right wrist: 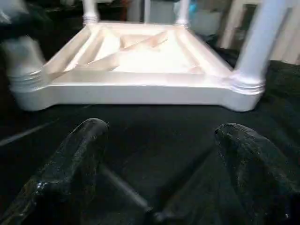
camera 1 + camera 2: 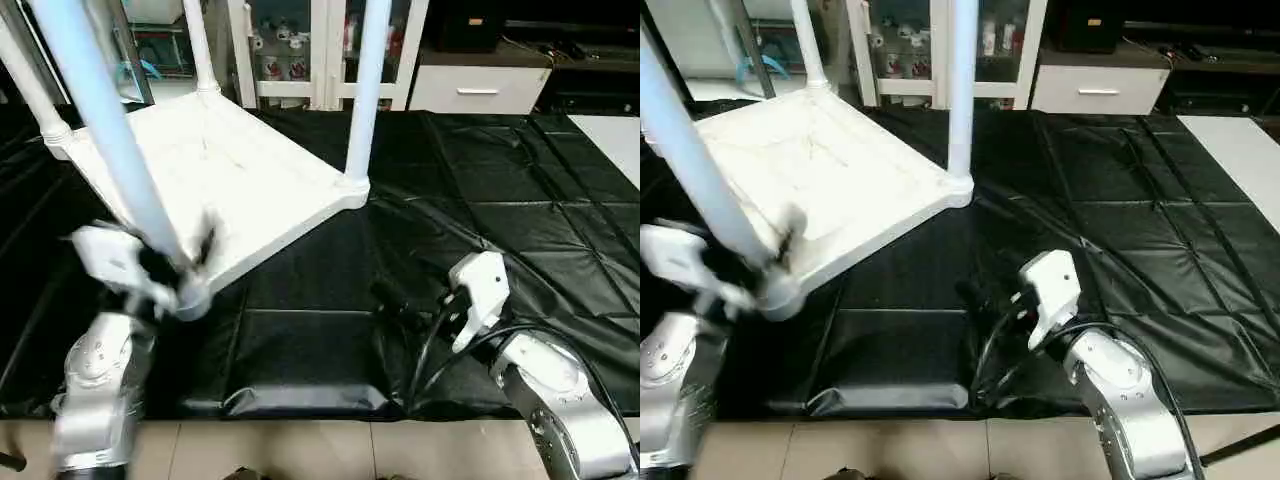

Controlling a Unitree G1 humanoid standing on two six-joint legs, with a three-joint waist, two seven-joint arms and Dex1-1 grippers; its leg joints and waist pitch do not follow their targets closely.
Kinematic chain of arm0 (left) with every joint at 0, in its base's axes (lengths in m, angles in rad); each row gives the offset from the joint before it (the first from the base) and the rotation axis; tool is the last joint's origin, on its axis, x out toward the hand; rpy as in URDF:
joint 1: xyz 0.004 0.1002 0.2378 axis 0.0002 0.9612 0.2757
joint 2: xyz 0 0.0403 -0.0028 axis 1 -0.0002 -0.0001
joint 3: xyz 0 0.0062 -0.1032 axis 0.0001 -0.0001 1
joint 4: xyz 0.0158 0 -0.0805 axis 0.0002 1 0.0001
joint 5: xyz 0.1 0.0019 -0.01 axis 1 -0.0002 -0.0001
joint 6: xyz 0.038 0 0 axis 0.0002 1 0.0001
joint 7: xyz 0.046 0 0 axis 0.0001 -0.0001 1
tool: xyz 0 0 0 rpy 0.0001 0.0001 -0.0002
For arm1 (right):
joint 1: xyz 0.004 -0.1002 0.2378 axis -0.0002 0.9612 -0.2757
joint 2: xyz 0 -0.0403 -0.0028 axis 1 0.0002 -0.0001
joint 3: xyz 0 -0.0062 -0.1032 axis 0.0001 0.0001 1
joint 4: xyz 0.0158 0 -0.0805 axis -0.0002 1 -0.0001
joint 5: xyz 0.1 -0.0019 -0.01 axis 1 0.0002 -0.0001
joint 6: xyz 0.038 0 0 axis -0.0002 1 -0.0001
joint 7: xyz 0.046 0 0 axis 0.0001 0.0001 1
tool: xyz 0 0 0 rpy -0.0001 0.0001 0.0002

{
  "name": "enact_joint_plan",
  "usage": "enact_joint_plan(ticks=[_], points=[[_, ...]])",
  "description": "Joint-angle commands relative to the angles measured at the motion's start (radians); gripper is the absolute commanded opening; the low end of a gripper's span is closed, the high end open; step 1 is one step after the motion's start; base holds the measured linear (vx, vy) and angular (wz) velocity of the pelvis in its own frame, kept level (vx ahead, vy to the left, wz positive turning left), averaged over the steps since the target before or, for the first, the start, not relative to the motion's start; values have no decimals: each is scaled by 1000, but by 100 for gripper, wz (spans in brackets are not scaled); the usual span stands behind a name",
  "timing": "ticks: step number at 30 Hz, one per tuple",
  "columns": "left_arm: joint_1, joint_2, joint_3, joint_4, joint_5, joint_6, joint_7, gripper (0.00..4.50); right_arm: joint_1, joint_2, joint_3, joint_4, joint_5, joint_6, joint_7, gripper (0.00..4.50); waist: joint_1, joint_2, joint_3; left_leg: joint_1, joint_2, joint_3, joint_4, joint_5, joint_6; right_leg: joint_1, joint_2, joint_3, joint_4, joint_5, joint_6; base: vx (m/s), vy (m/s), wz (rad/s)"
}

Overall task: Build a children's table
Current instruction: Rotate table base

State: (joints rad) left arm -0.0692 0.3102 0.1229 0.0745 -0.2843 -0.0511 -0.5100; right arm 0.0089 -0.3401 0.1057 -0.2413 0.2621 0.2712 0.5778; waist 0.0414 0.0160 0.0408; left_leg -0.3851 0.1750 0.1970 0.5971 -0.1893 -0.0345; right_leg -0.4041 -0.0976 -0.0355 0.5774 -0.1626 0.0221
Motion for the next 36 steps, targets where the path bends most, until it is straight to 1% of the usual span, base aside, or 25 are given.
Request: enact_joint_plan(ticks=[1,2,3,4,5,6,8,10,11,12,13,14,15,16,17,18,19,20,21,22,23,26,29,32,36], points=[[-9,18,-50,34,-4,41,-98,444,11,-18,25,4,-17,1,33,398,-2,3,-50,29,47,-29,-96,-397,-38,14,-28,28,-67,-323,-100,0,0,0],[-19,28,-56,49,-20,63,-127,444,14,-25,35,3,-21,0,44,398,-1,4,-50,29,47,-29,-97,-395,-41,15,-29,29,-66,-319,-104,0,0,0],[-53,61,-93,93,-38,106,-227,444,19,-34,48,1,-24,3,60,398,2,4,-51,33,45,-26,-96,-395,-42,11,-28,31,-67,-316,-109,0,0,0],[-71,68,-112,115,-31,112,-259,444,19,-35,49,3,-24,2,62,398,4,5,-51,37,44,-25,-96,-400,-42,8,-26,32,-68,-318,-111,0,0,0],[-83,72,-124,128,-26,116,-279,444,19,-35,46,7,-24,0,63,398,2,-5,-52,34,46,-25,-96,-395,-40,11,-27,33,-65,-307,-116,0,0,0],[-104,70,-141,144,-24,130,-302,444,16,-37,45,11,-27,-3,64,398,4,-2,-52,27,47,-28,-98,-379,-39,20,-32,33,-60,-293,-123,0,0,0],[-159,51,-172,186,-15,137,-334,444,11,-43,45,16,-29,-7,66,398,4,-1,-53,30,48,-26,-96,-362,-36,19,-32,35,-60,-271,-135,0,0,0],[-254,4,-227,255,10,128,-373,444,7,-50,47,17,-32,-11,67,398,12,-3,-56,41,47,-20,-90,-354,-33,13,-32,37,-62,-265,-144,0,0,0],[-274,-9,-238,270,18,123,-377,444,6,-52,46,19,-31,-12,68,398,14,-4,-54,38,46,-19,-90,-346,-30,15,-32,38,-62,-260,-145,0,0,0],[-314,-38,-257,306,31,113,-386,444,7,-55,44,18,-33,-13,67,398,13,1,-58,34,47,-21,-89,-318,-29,21,-32,39,-58,-222,-151,0,0,0],[-339,-57,-267,329,38,108,-392,444,7,-57,43,17,-34,-13,67,398,14,-3,-60,31,45,-19,-86,-294,-19,25,-32,39,-55,-195,-157,0,0,0],[-375,-83,-284,365,54,92,-391,444,8,-59,39,15,-35,-13,66,398,13,1,-61,28,45,-21,-85,-275,-10,29,-34,40,-51,-174,-164,0,0,0],[-408,-112,-299,396,65,83,-390,444,10,-61,35,12,-38,-12,62,398,12,-3,-61,26,43,-19,-83,-264,-3,30,-32,40,-53,-166,-165,0,0,0],[-448,-147,-319,435,88,59,-381,444,12,-65,29,7,-44,-11,57,398,15,-6,-64,30,43,-17,-77,-250,9,29,-33,41,-53,-153,-171,0,0,0],[-453,-151,-322,440,91,56,-380,444,12,-65,29,7,-45,-12,56,398,15,-7,-65,28,44,-18,-76,-237,16,32,-35,41,-51,-136,-178,0,0,0],[-470,-163,-326,462,98,45,-379,444,12,-69,26,8,-46,-14,56,398,16,5,-67,22,44,-21,-75,-206,27,38,-38,40,-45,-102,-190,0,0,0],[-498,-185,-337,501,106,30,-386,444,13,-73,18,5,-42,-12,56,398,11,-7,-67,21,43,-18,-71,-194,41,40,-35,38,-46,-81,-199,0,0,0],[-499,-186,-338,502,107,29,-387,444,13,-73,18,5,-42,-12,56,398,12,-8,-68,20,43,-18,-69,-181,55,43,-37,38,-44,-69,-209,0,0,0],[-509,-194,-350,516,119,16,-389,444,14,-77,12,3,-41,-11,55,398,12,-1,-68,20,43,-19,-68,-178,61,43,-38,38,-45,-66,-215,0,0,0],[-515,-200,-358,525,128,6,-390,444,15,-80,7,1,-41,-11,54,398,11,-5,-68,20,44,-18,-67,-176,71,44,-37,38,-45,-63,-223,0,0,0],[-525,-204,-365,542,140,-9,-392,444,16,-84,2,3,-39,-11,54,398,10,-3,-68,19,44,-19,-67,-174,75,45,-37,37,-45,-65,-225,0,0,0],[-542,-184,-384,581,177,-32,-409,444,19,-94,-8,7,-37,-14,56,398,7,-3,-64,22,47,-19,-71,-219,70,43,-36,36,-53,-137,-223,0,0,0],[-556,-133,-401,616,200,-17,-466,444,22,-108,-14,9,-32,-10,70,398,3,-3,-62,25,46,-21,-76,-255,55,39,-34,36,-58,-205,-204,0,0,0],[-579,-85,-410,664,224,-20,-503,444,21,-124,-14,14,-30,-5,90,398,-2,-5,-64,24,47,-22,-76,-251,49,40,-34,36,-53,-178,-212,0,0,0],[-630,-51,-400,757,240,-31,-531,444,9,-144,-11,21,-18,7,121,398,-2,-4,-66,26,46,-20,-73,-232,62,40,-36,36,-49,-145,-232,0,0,0]])
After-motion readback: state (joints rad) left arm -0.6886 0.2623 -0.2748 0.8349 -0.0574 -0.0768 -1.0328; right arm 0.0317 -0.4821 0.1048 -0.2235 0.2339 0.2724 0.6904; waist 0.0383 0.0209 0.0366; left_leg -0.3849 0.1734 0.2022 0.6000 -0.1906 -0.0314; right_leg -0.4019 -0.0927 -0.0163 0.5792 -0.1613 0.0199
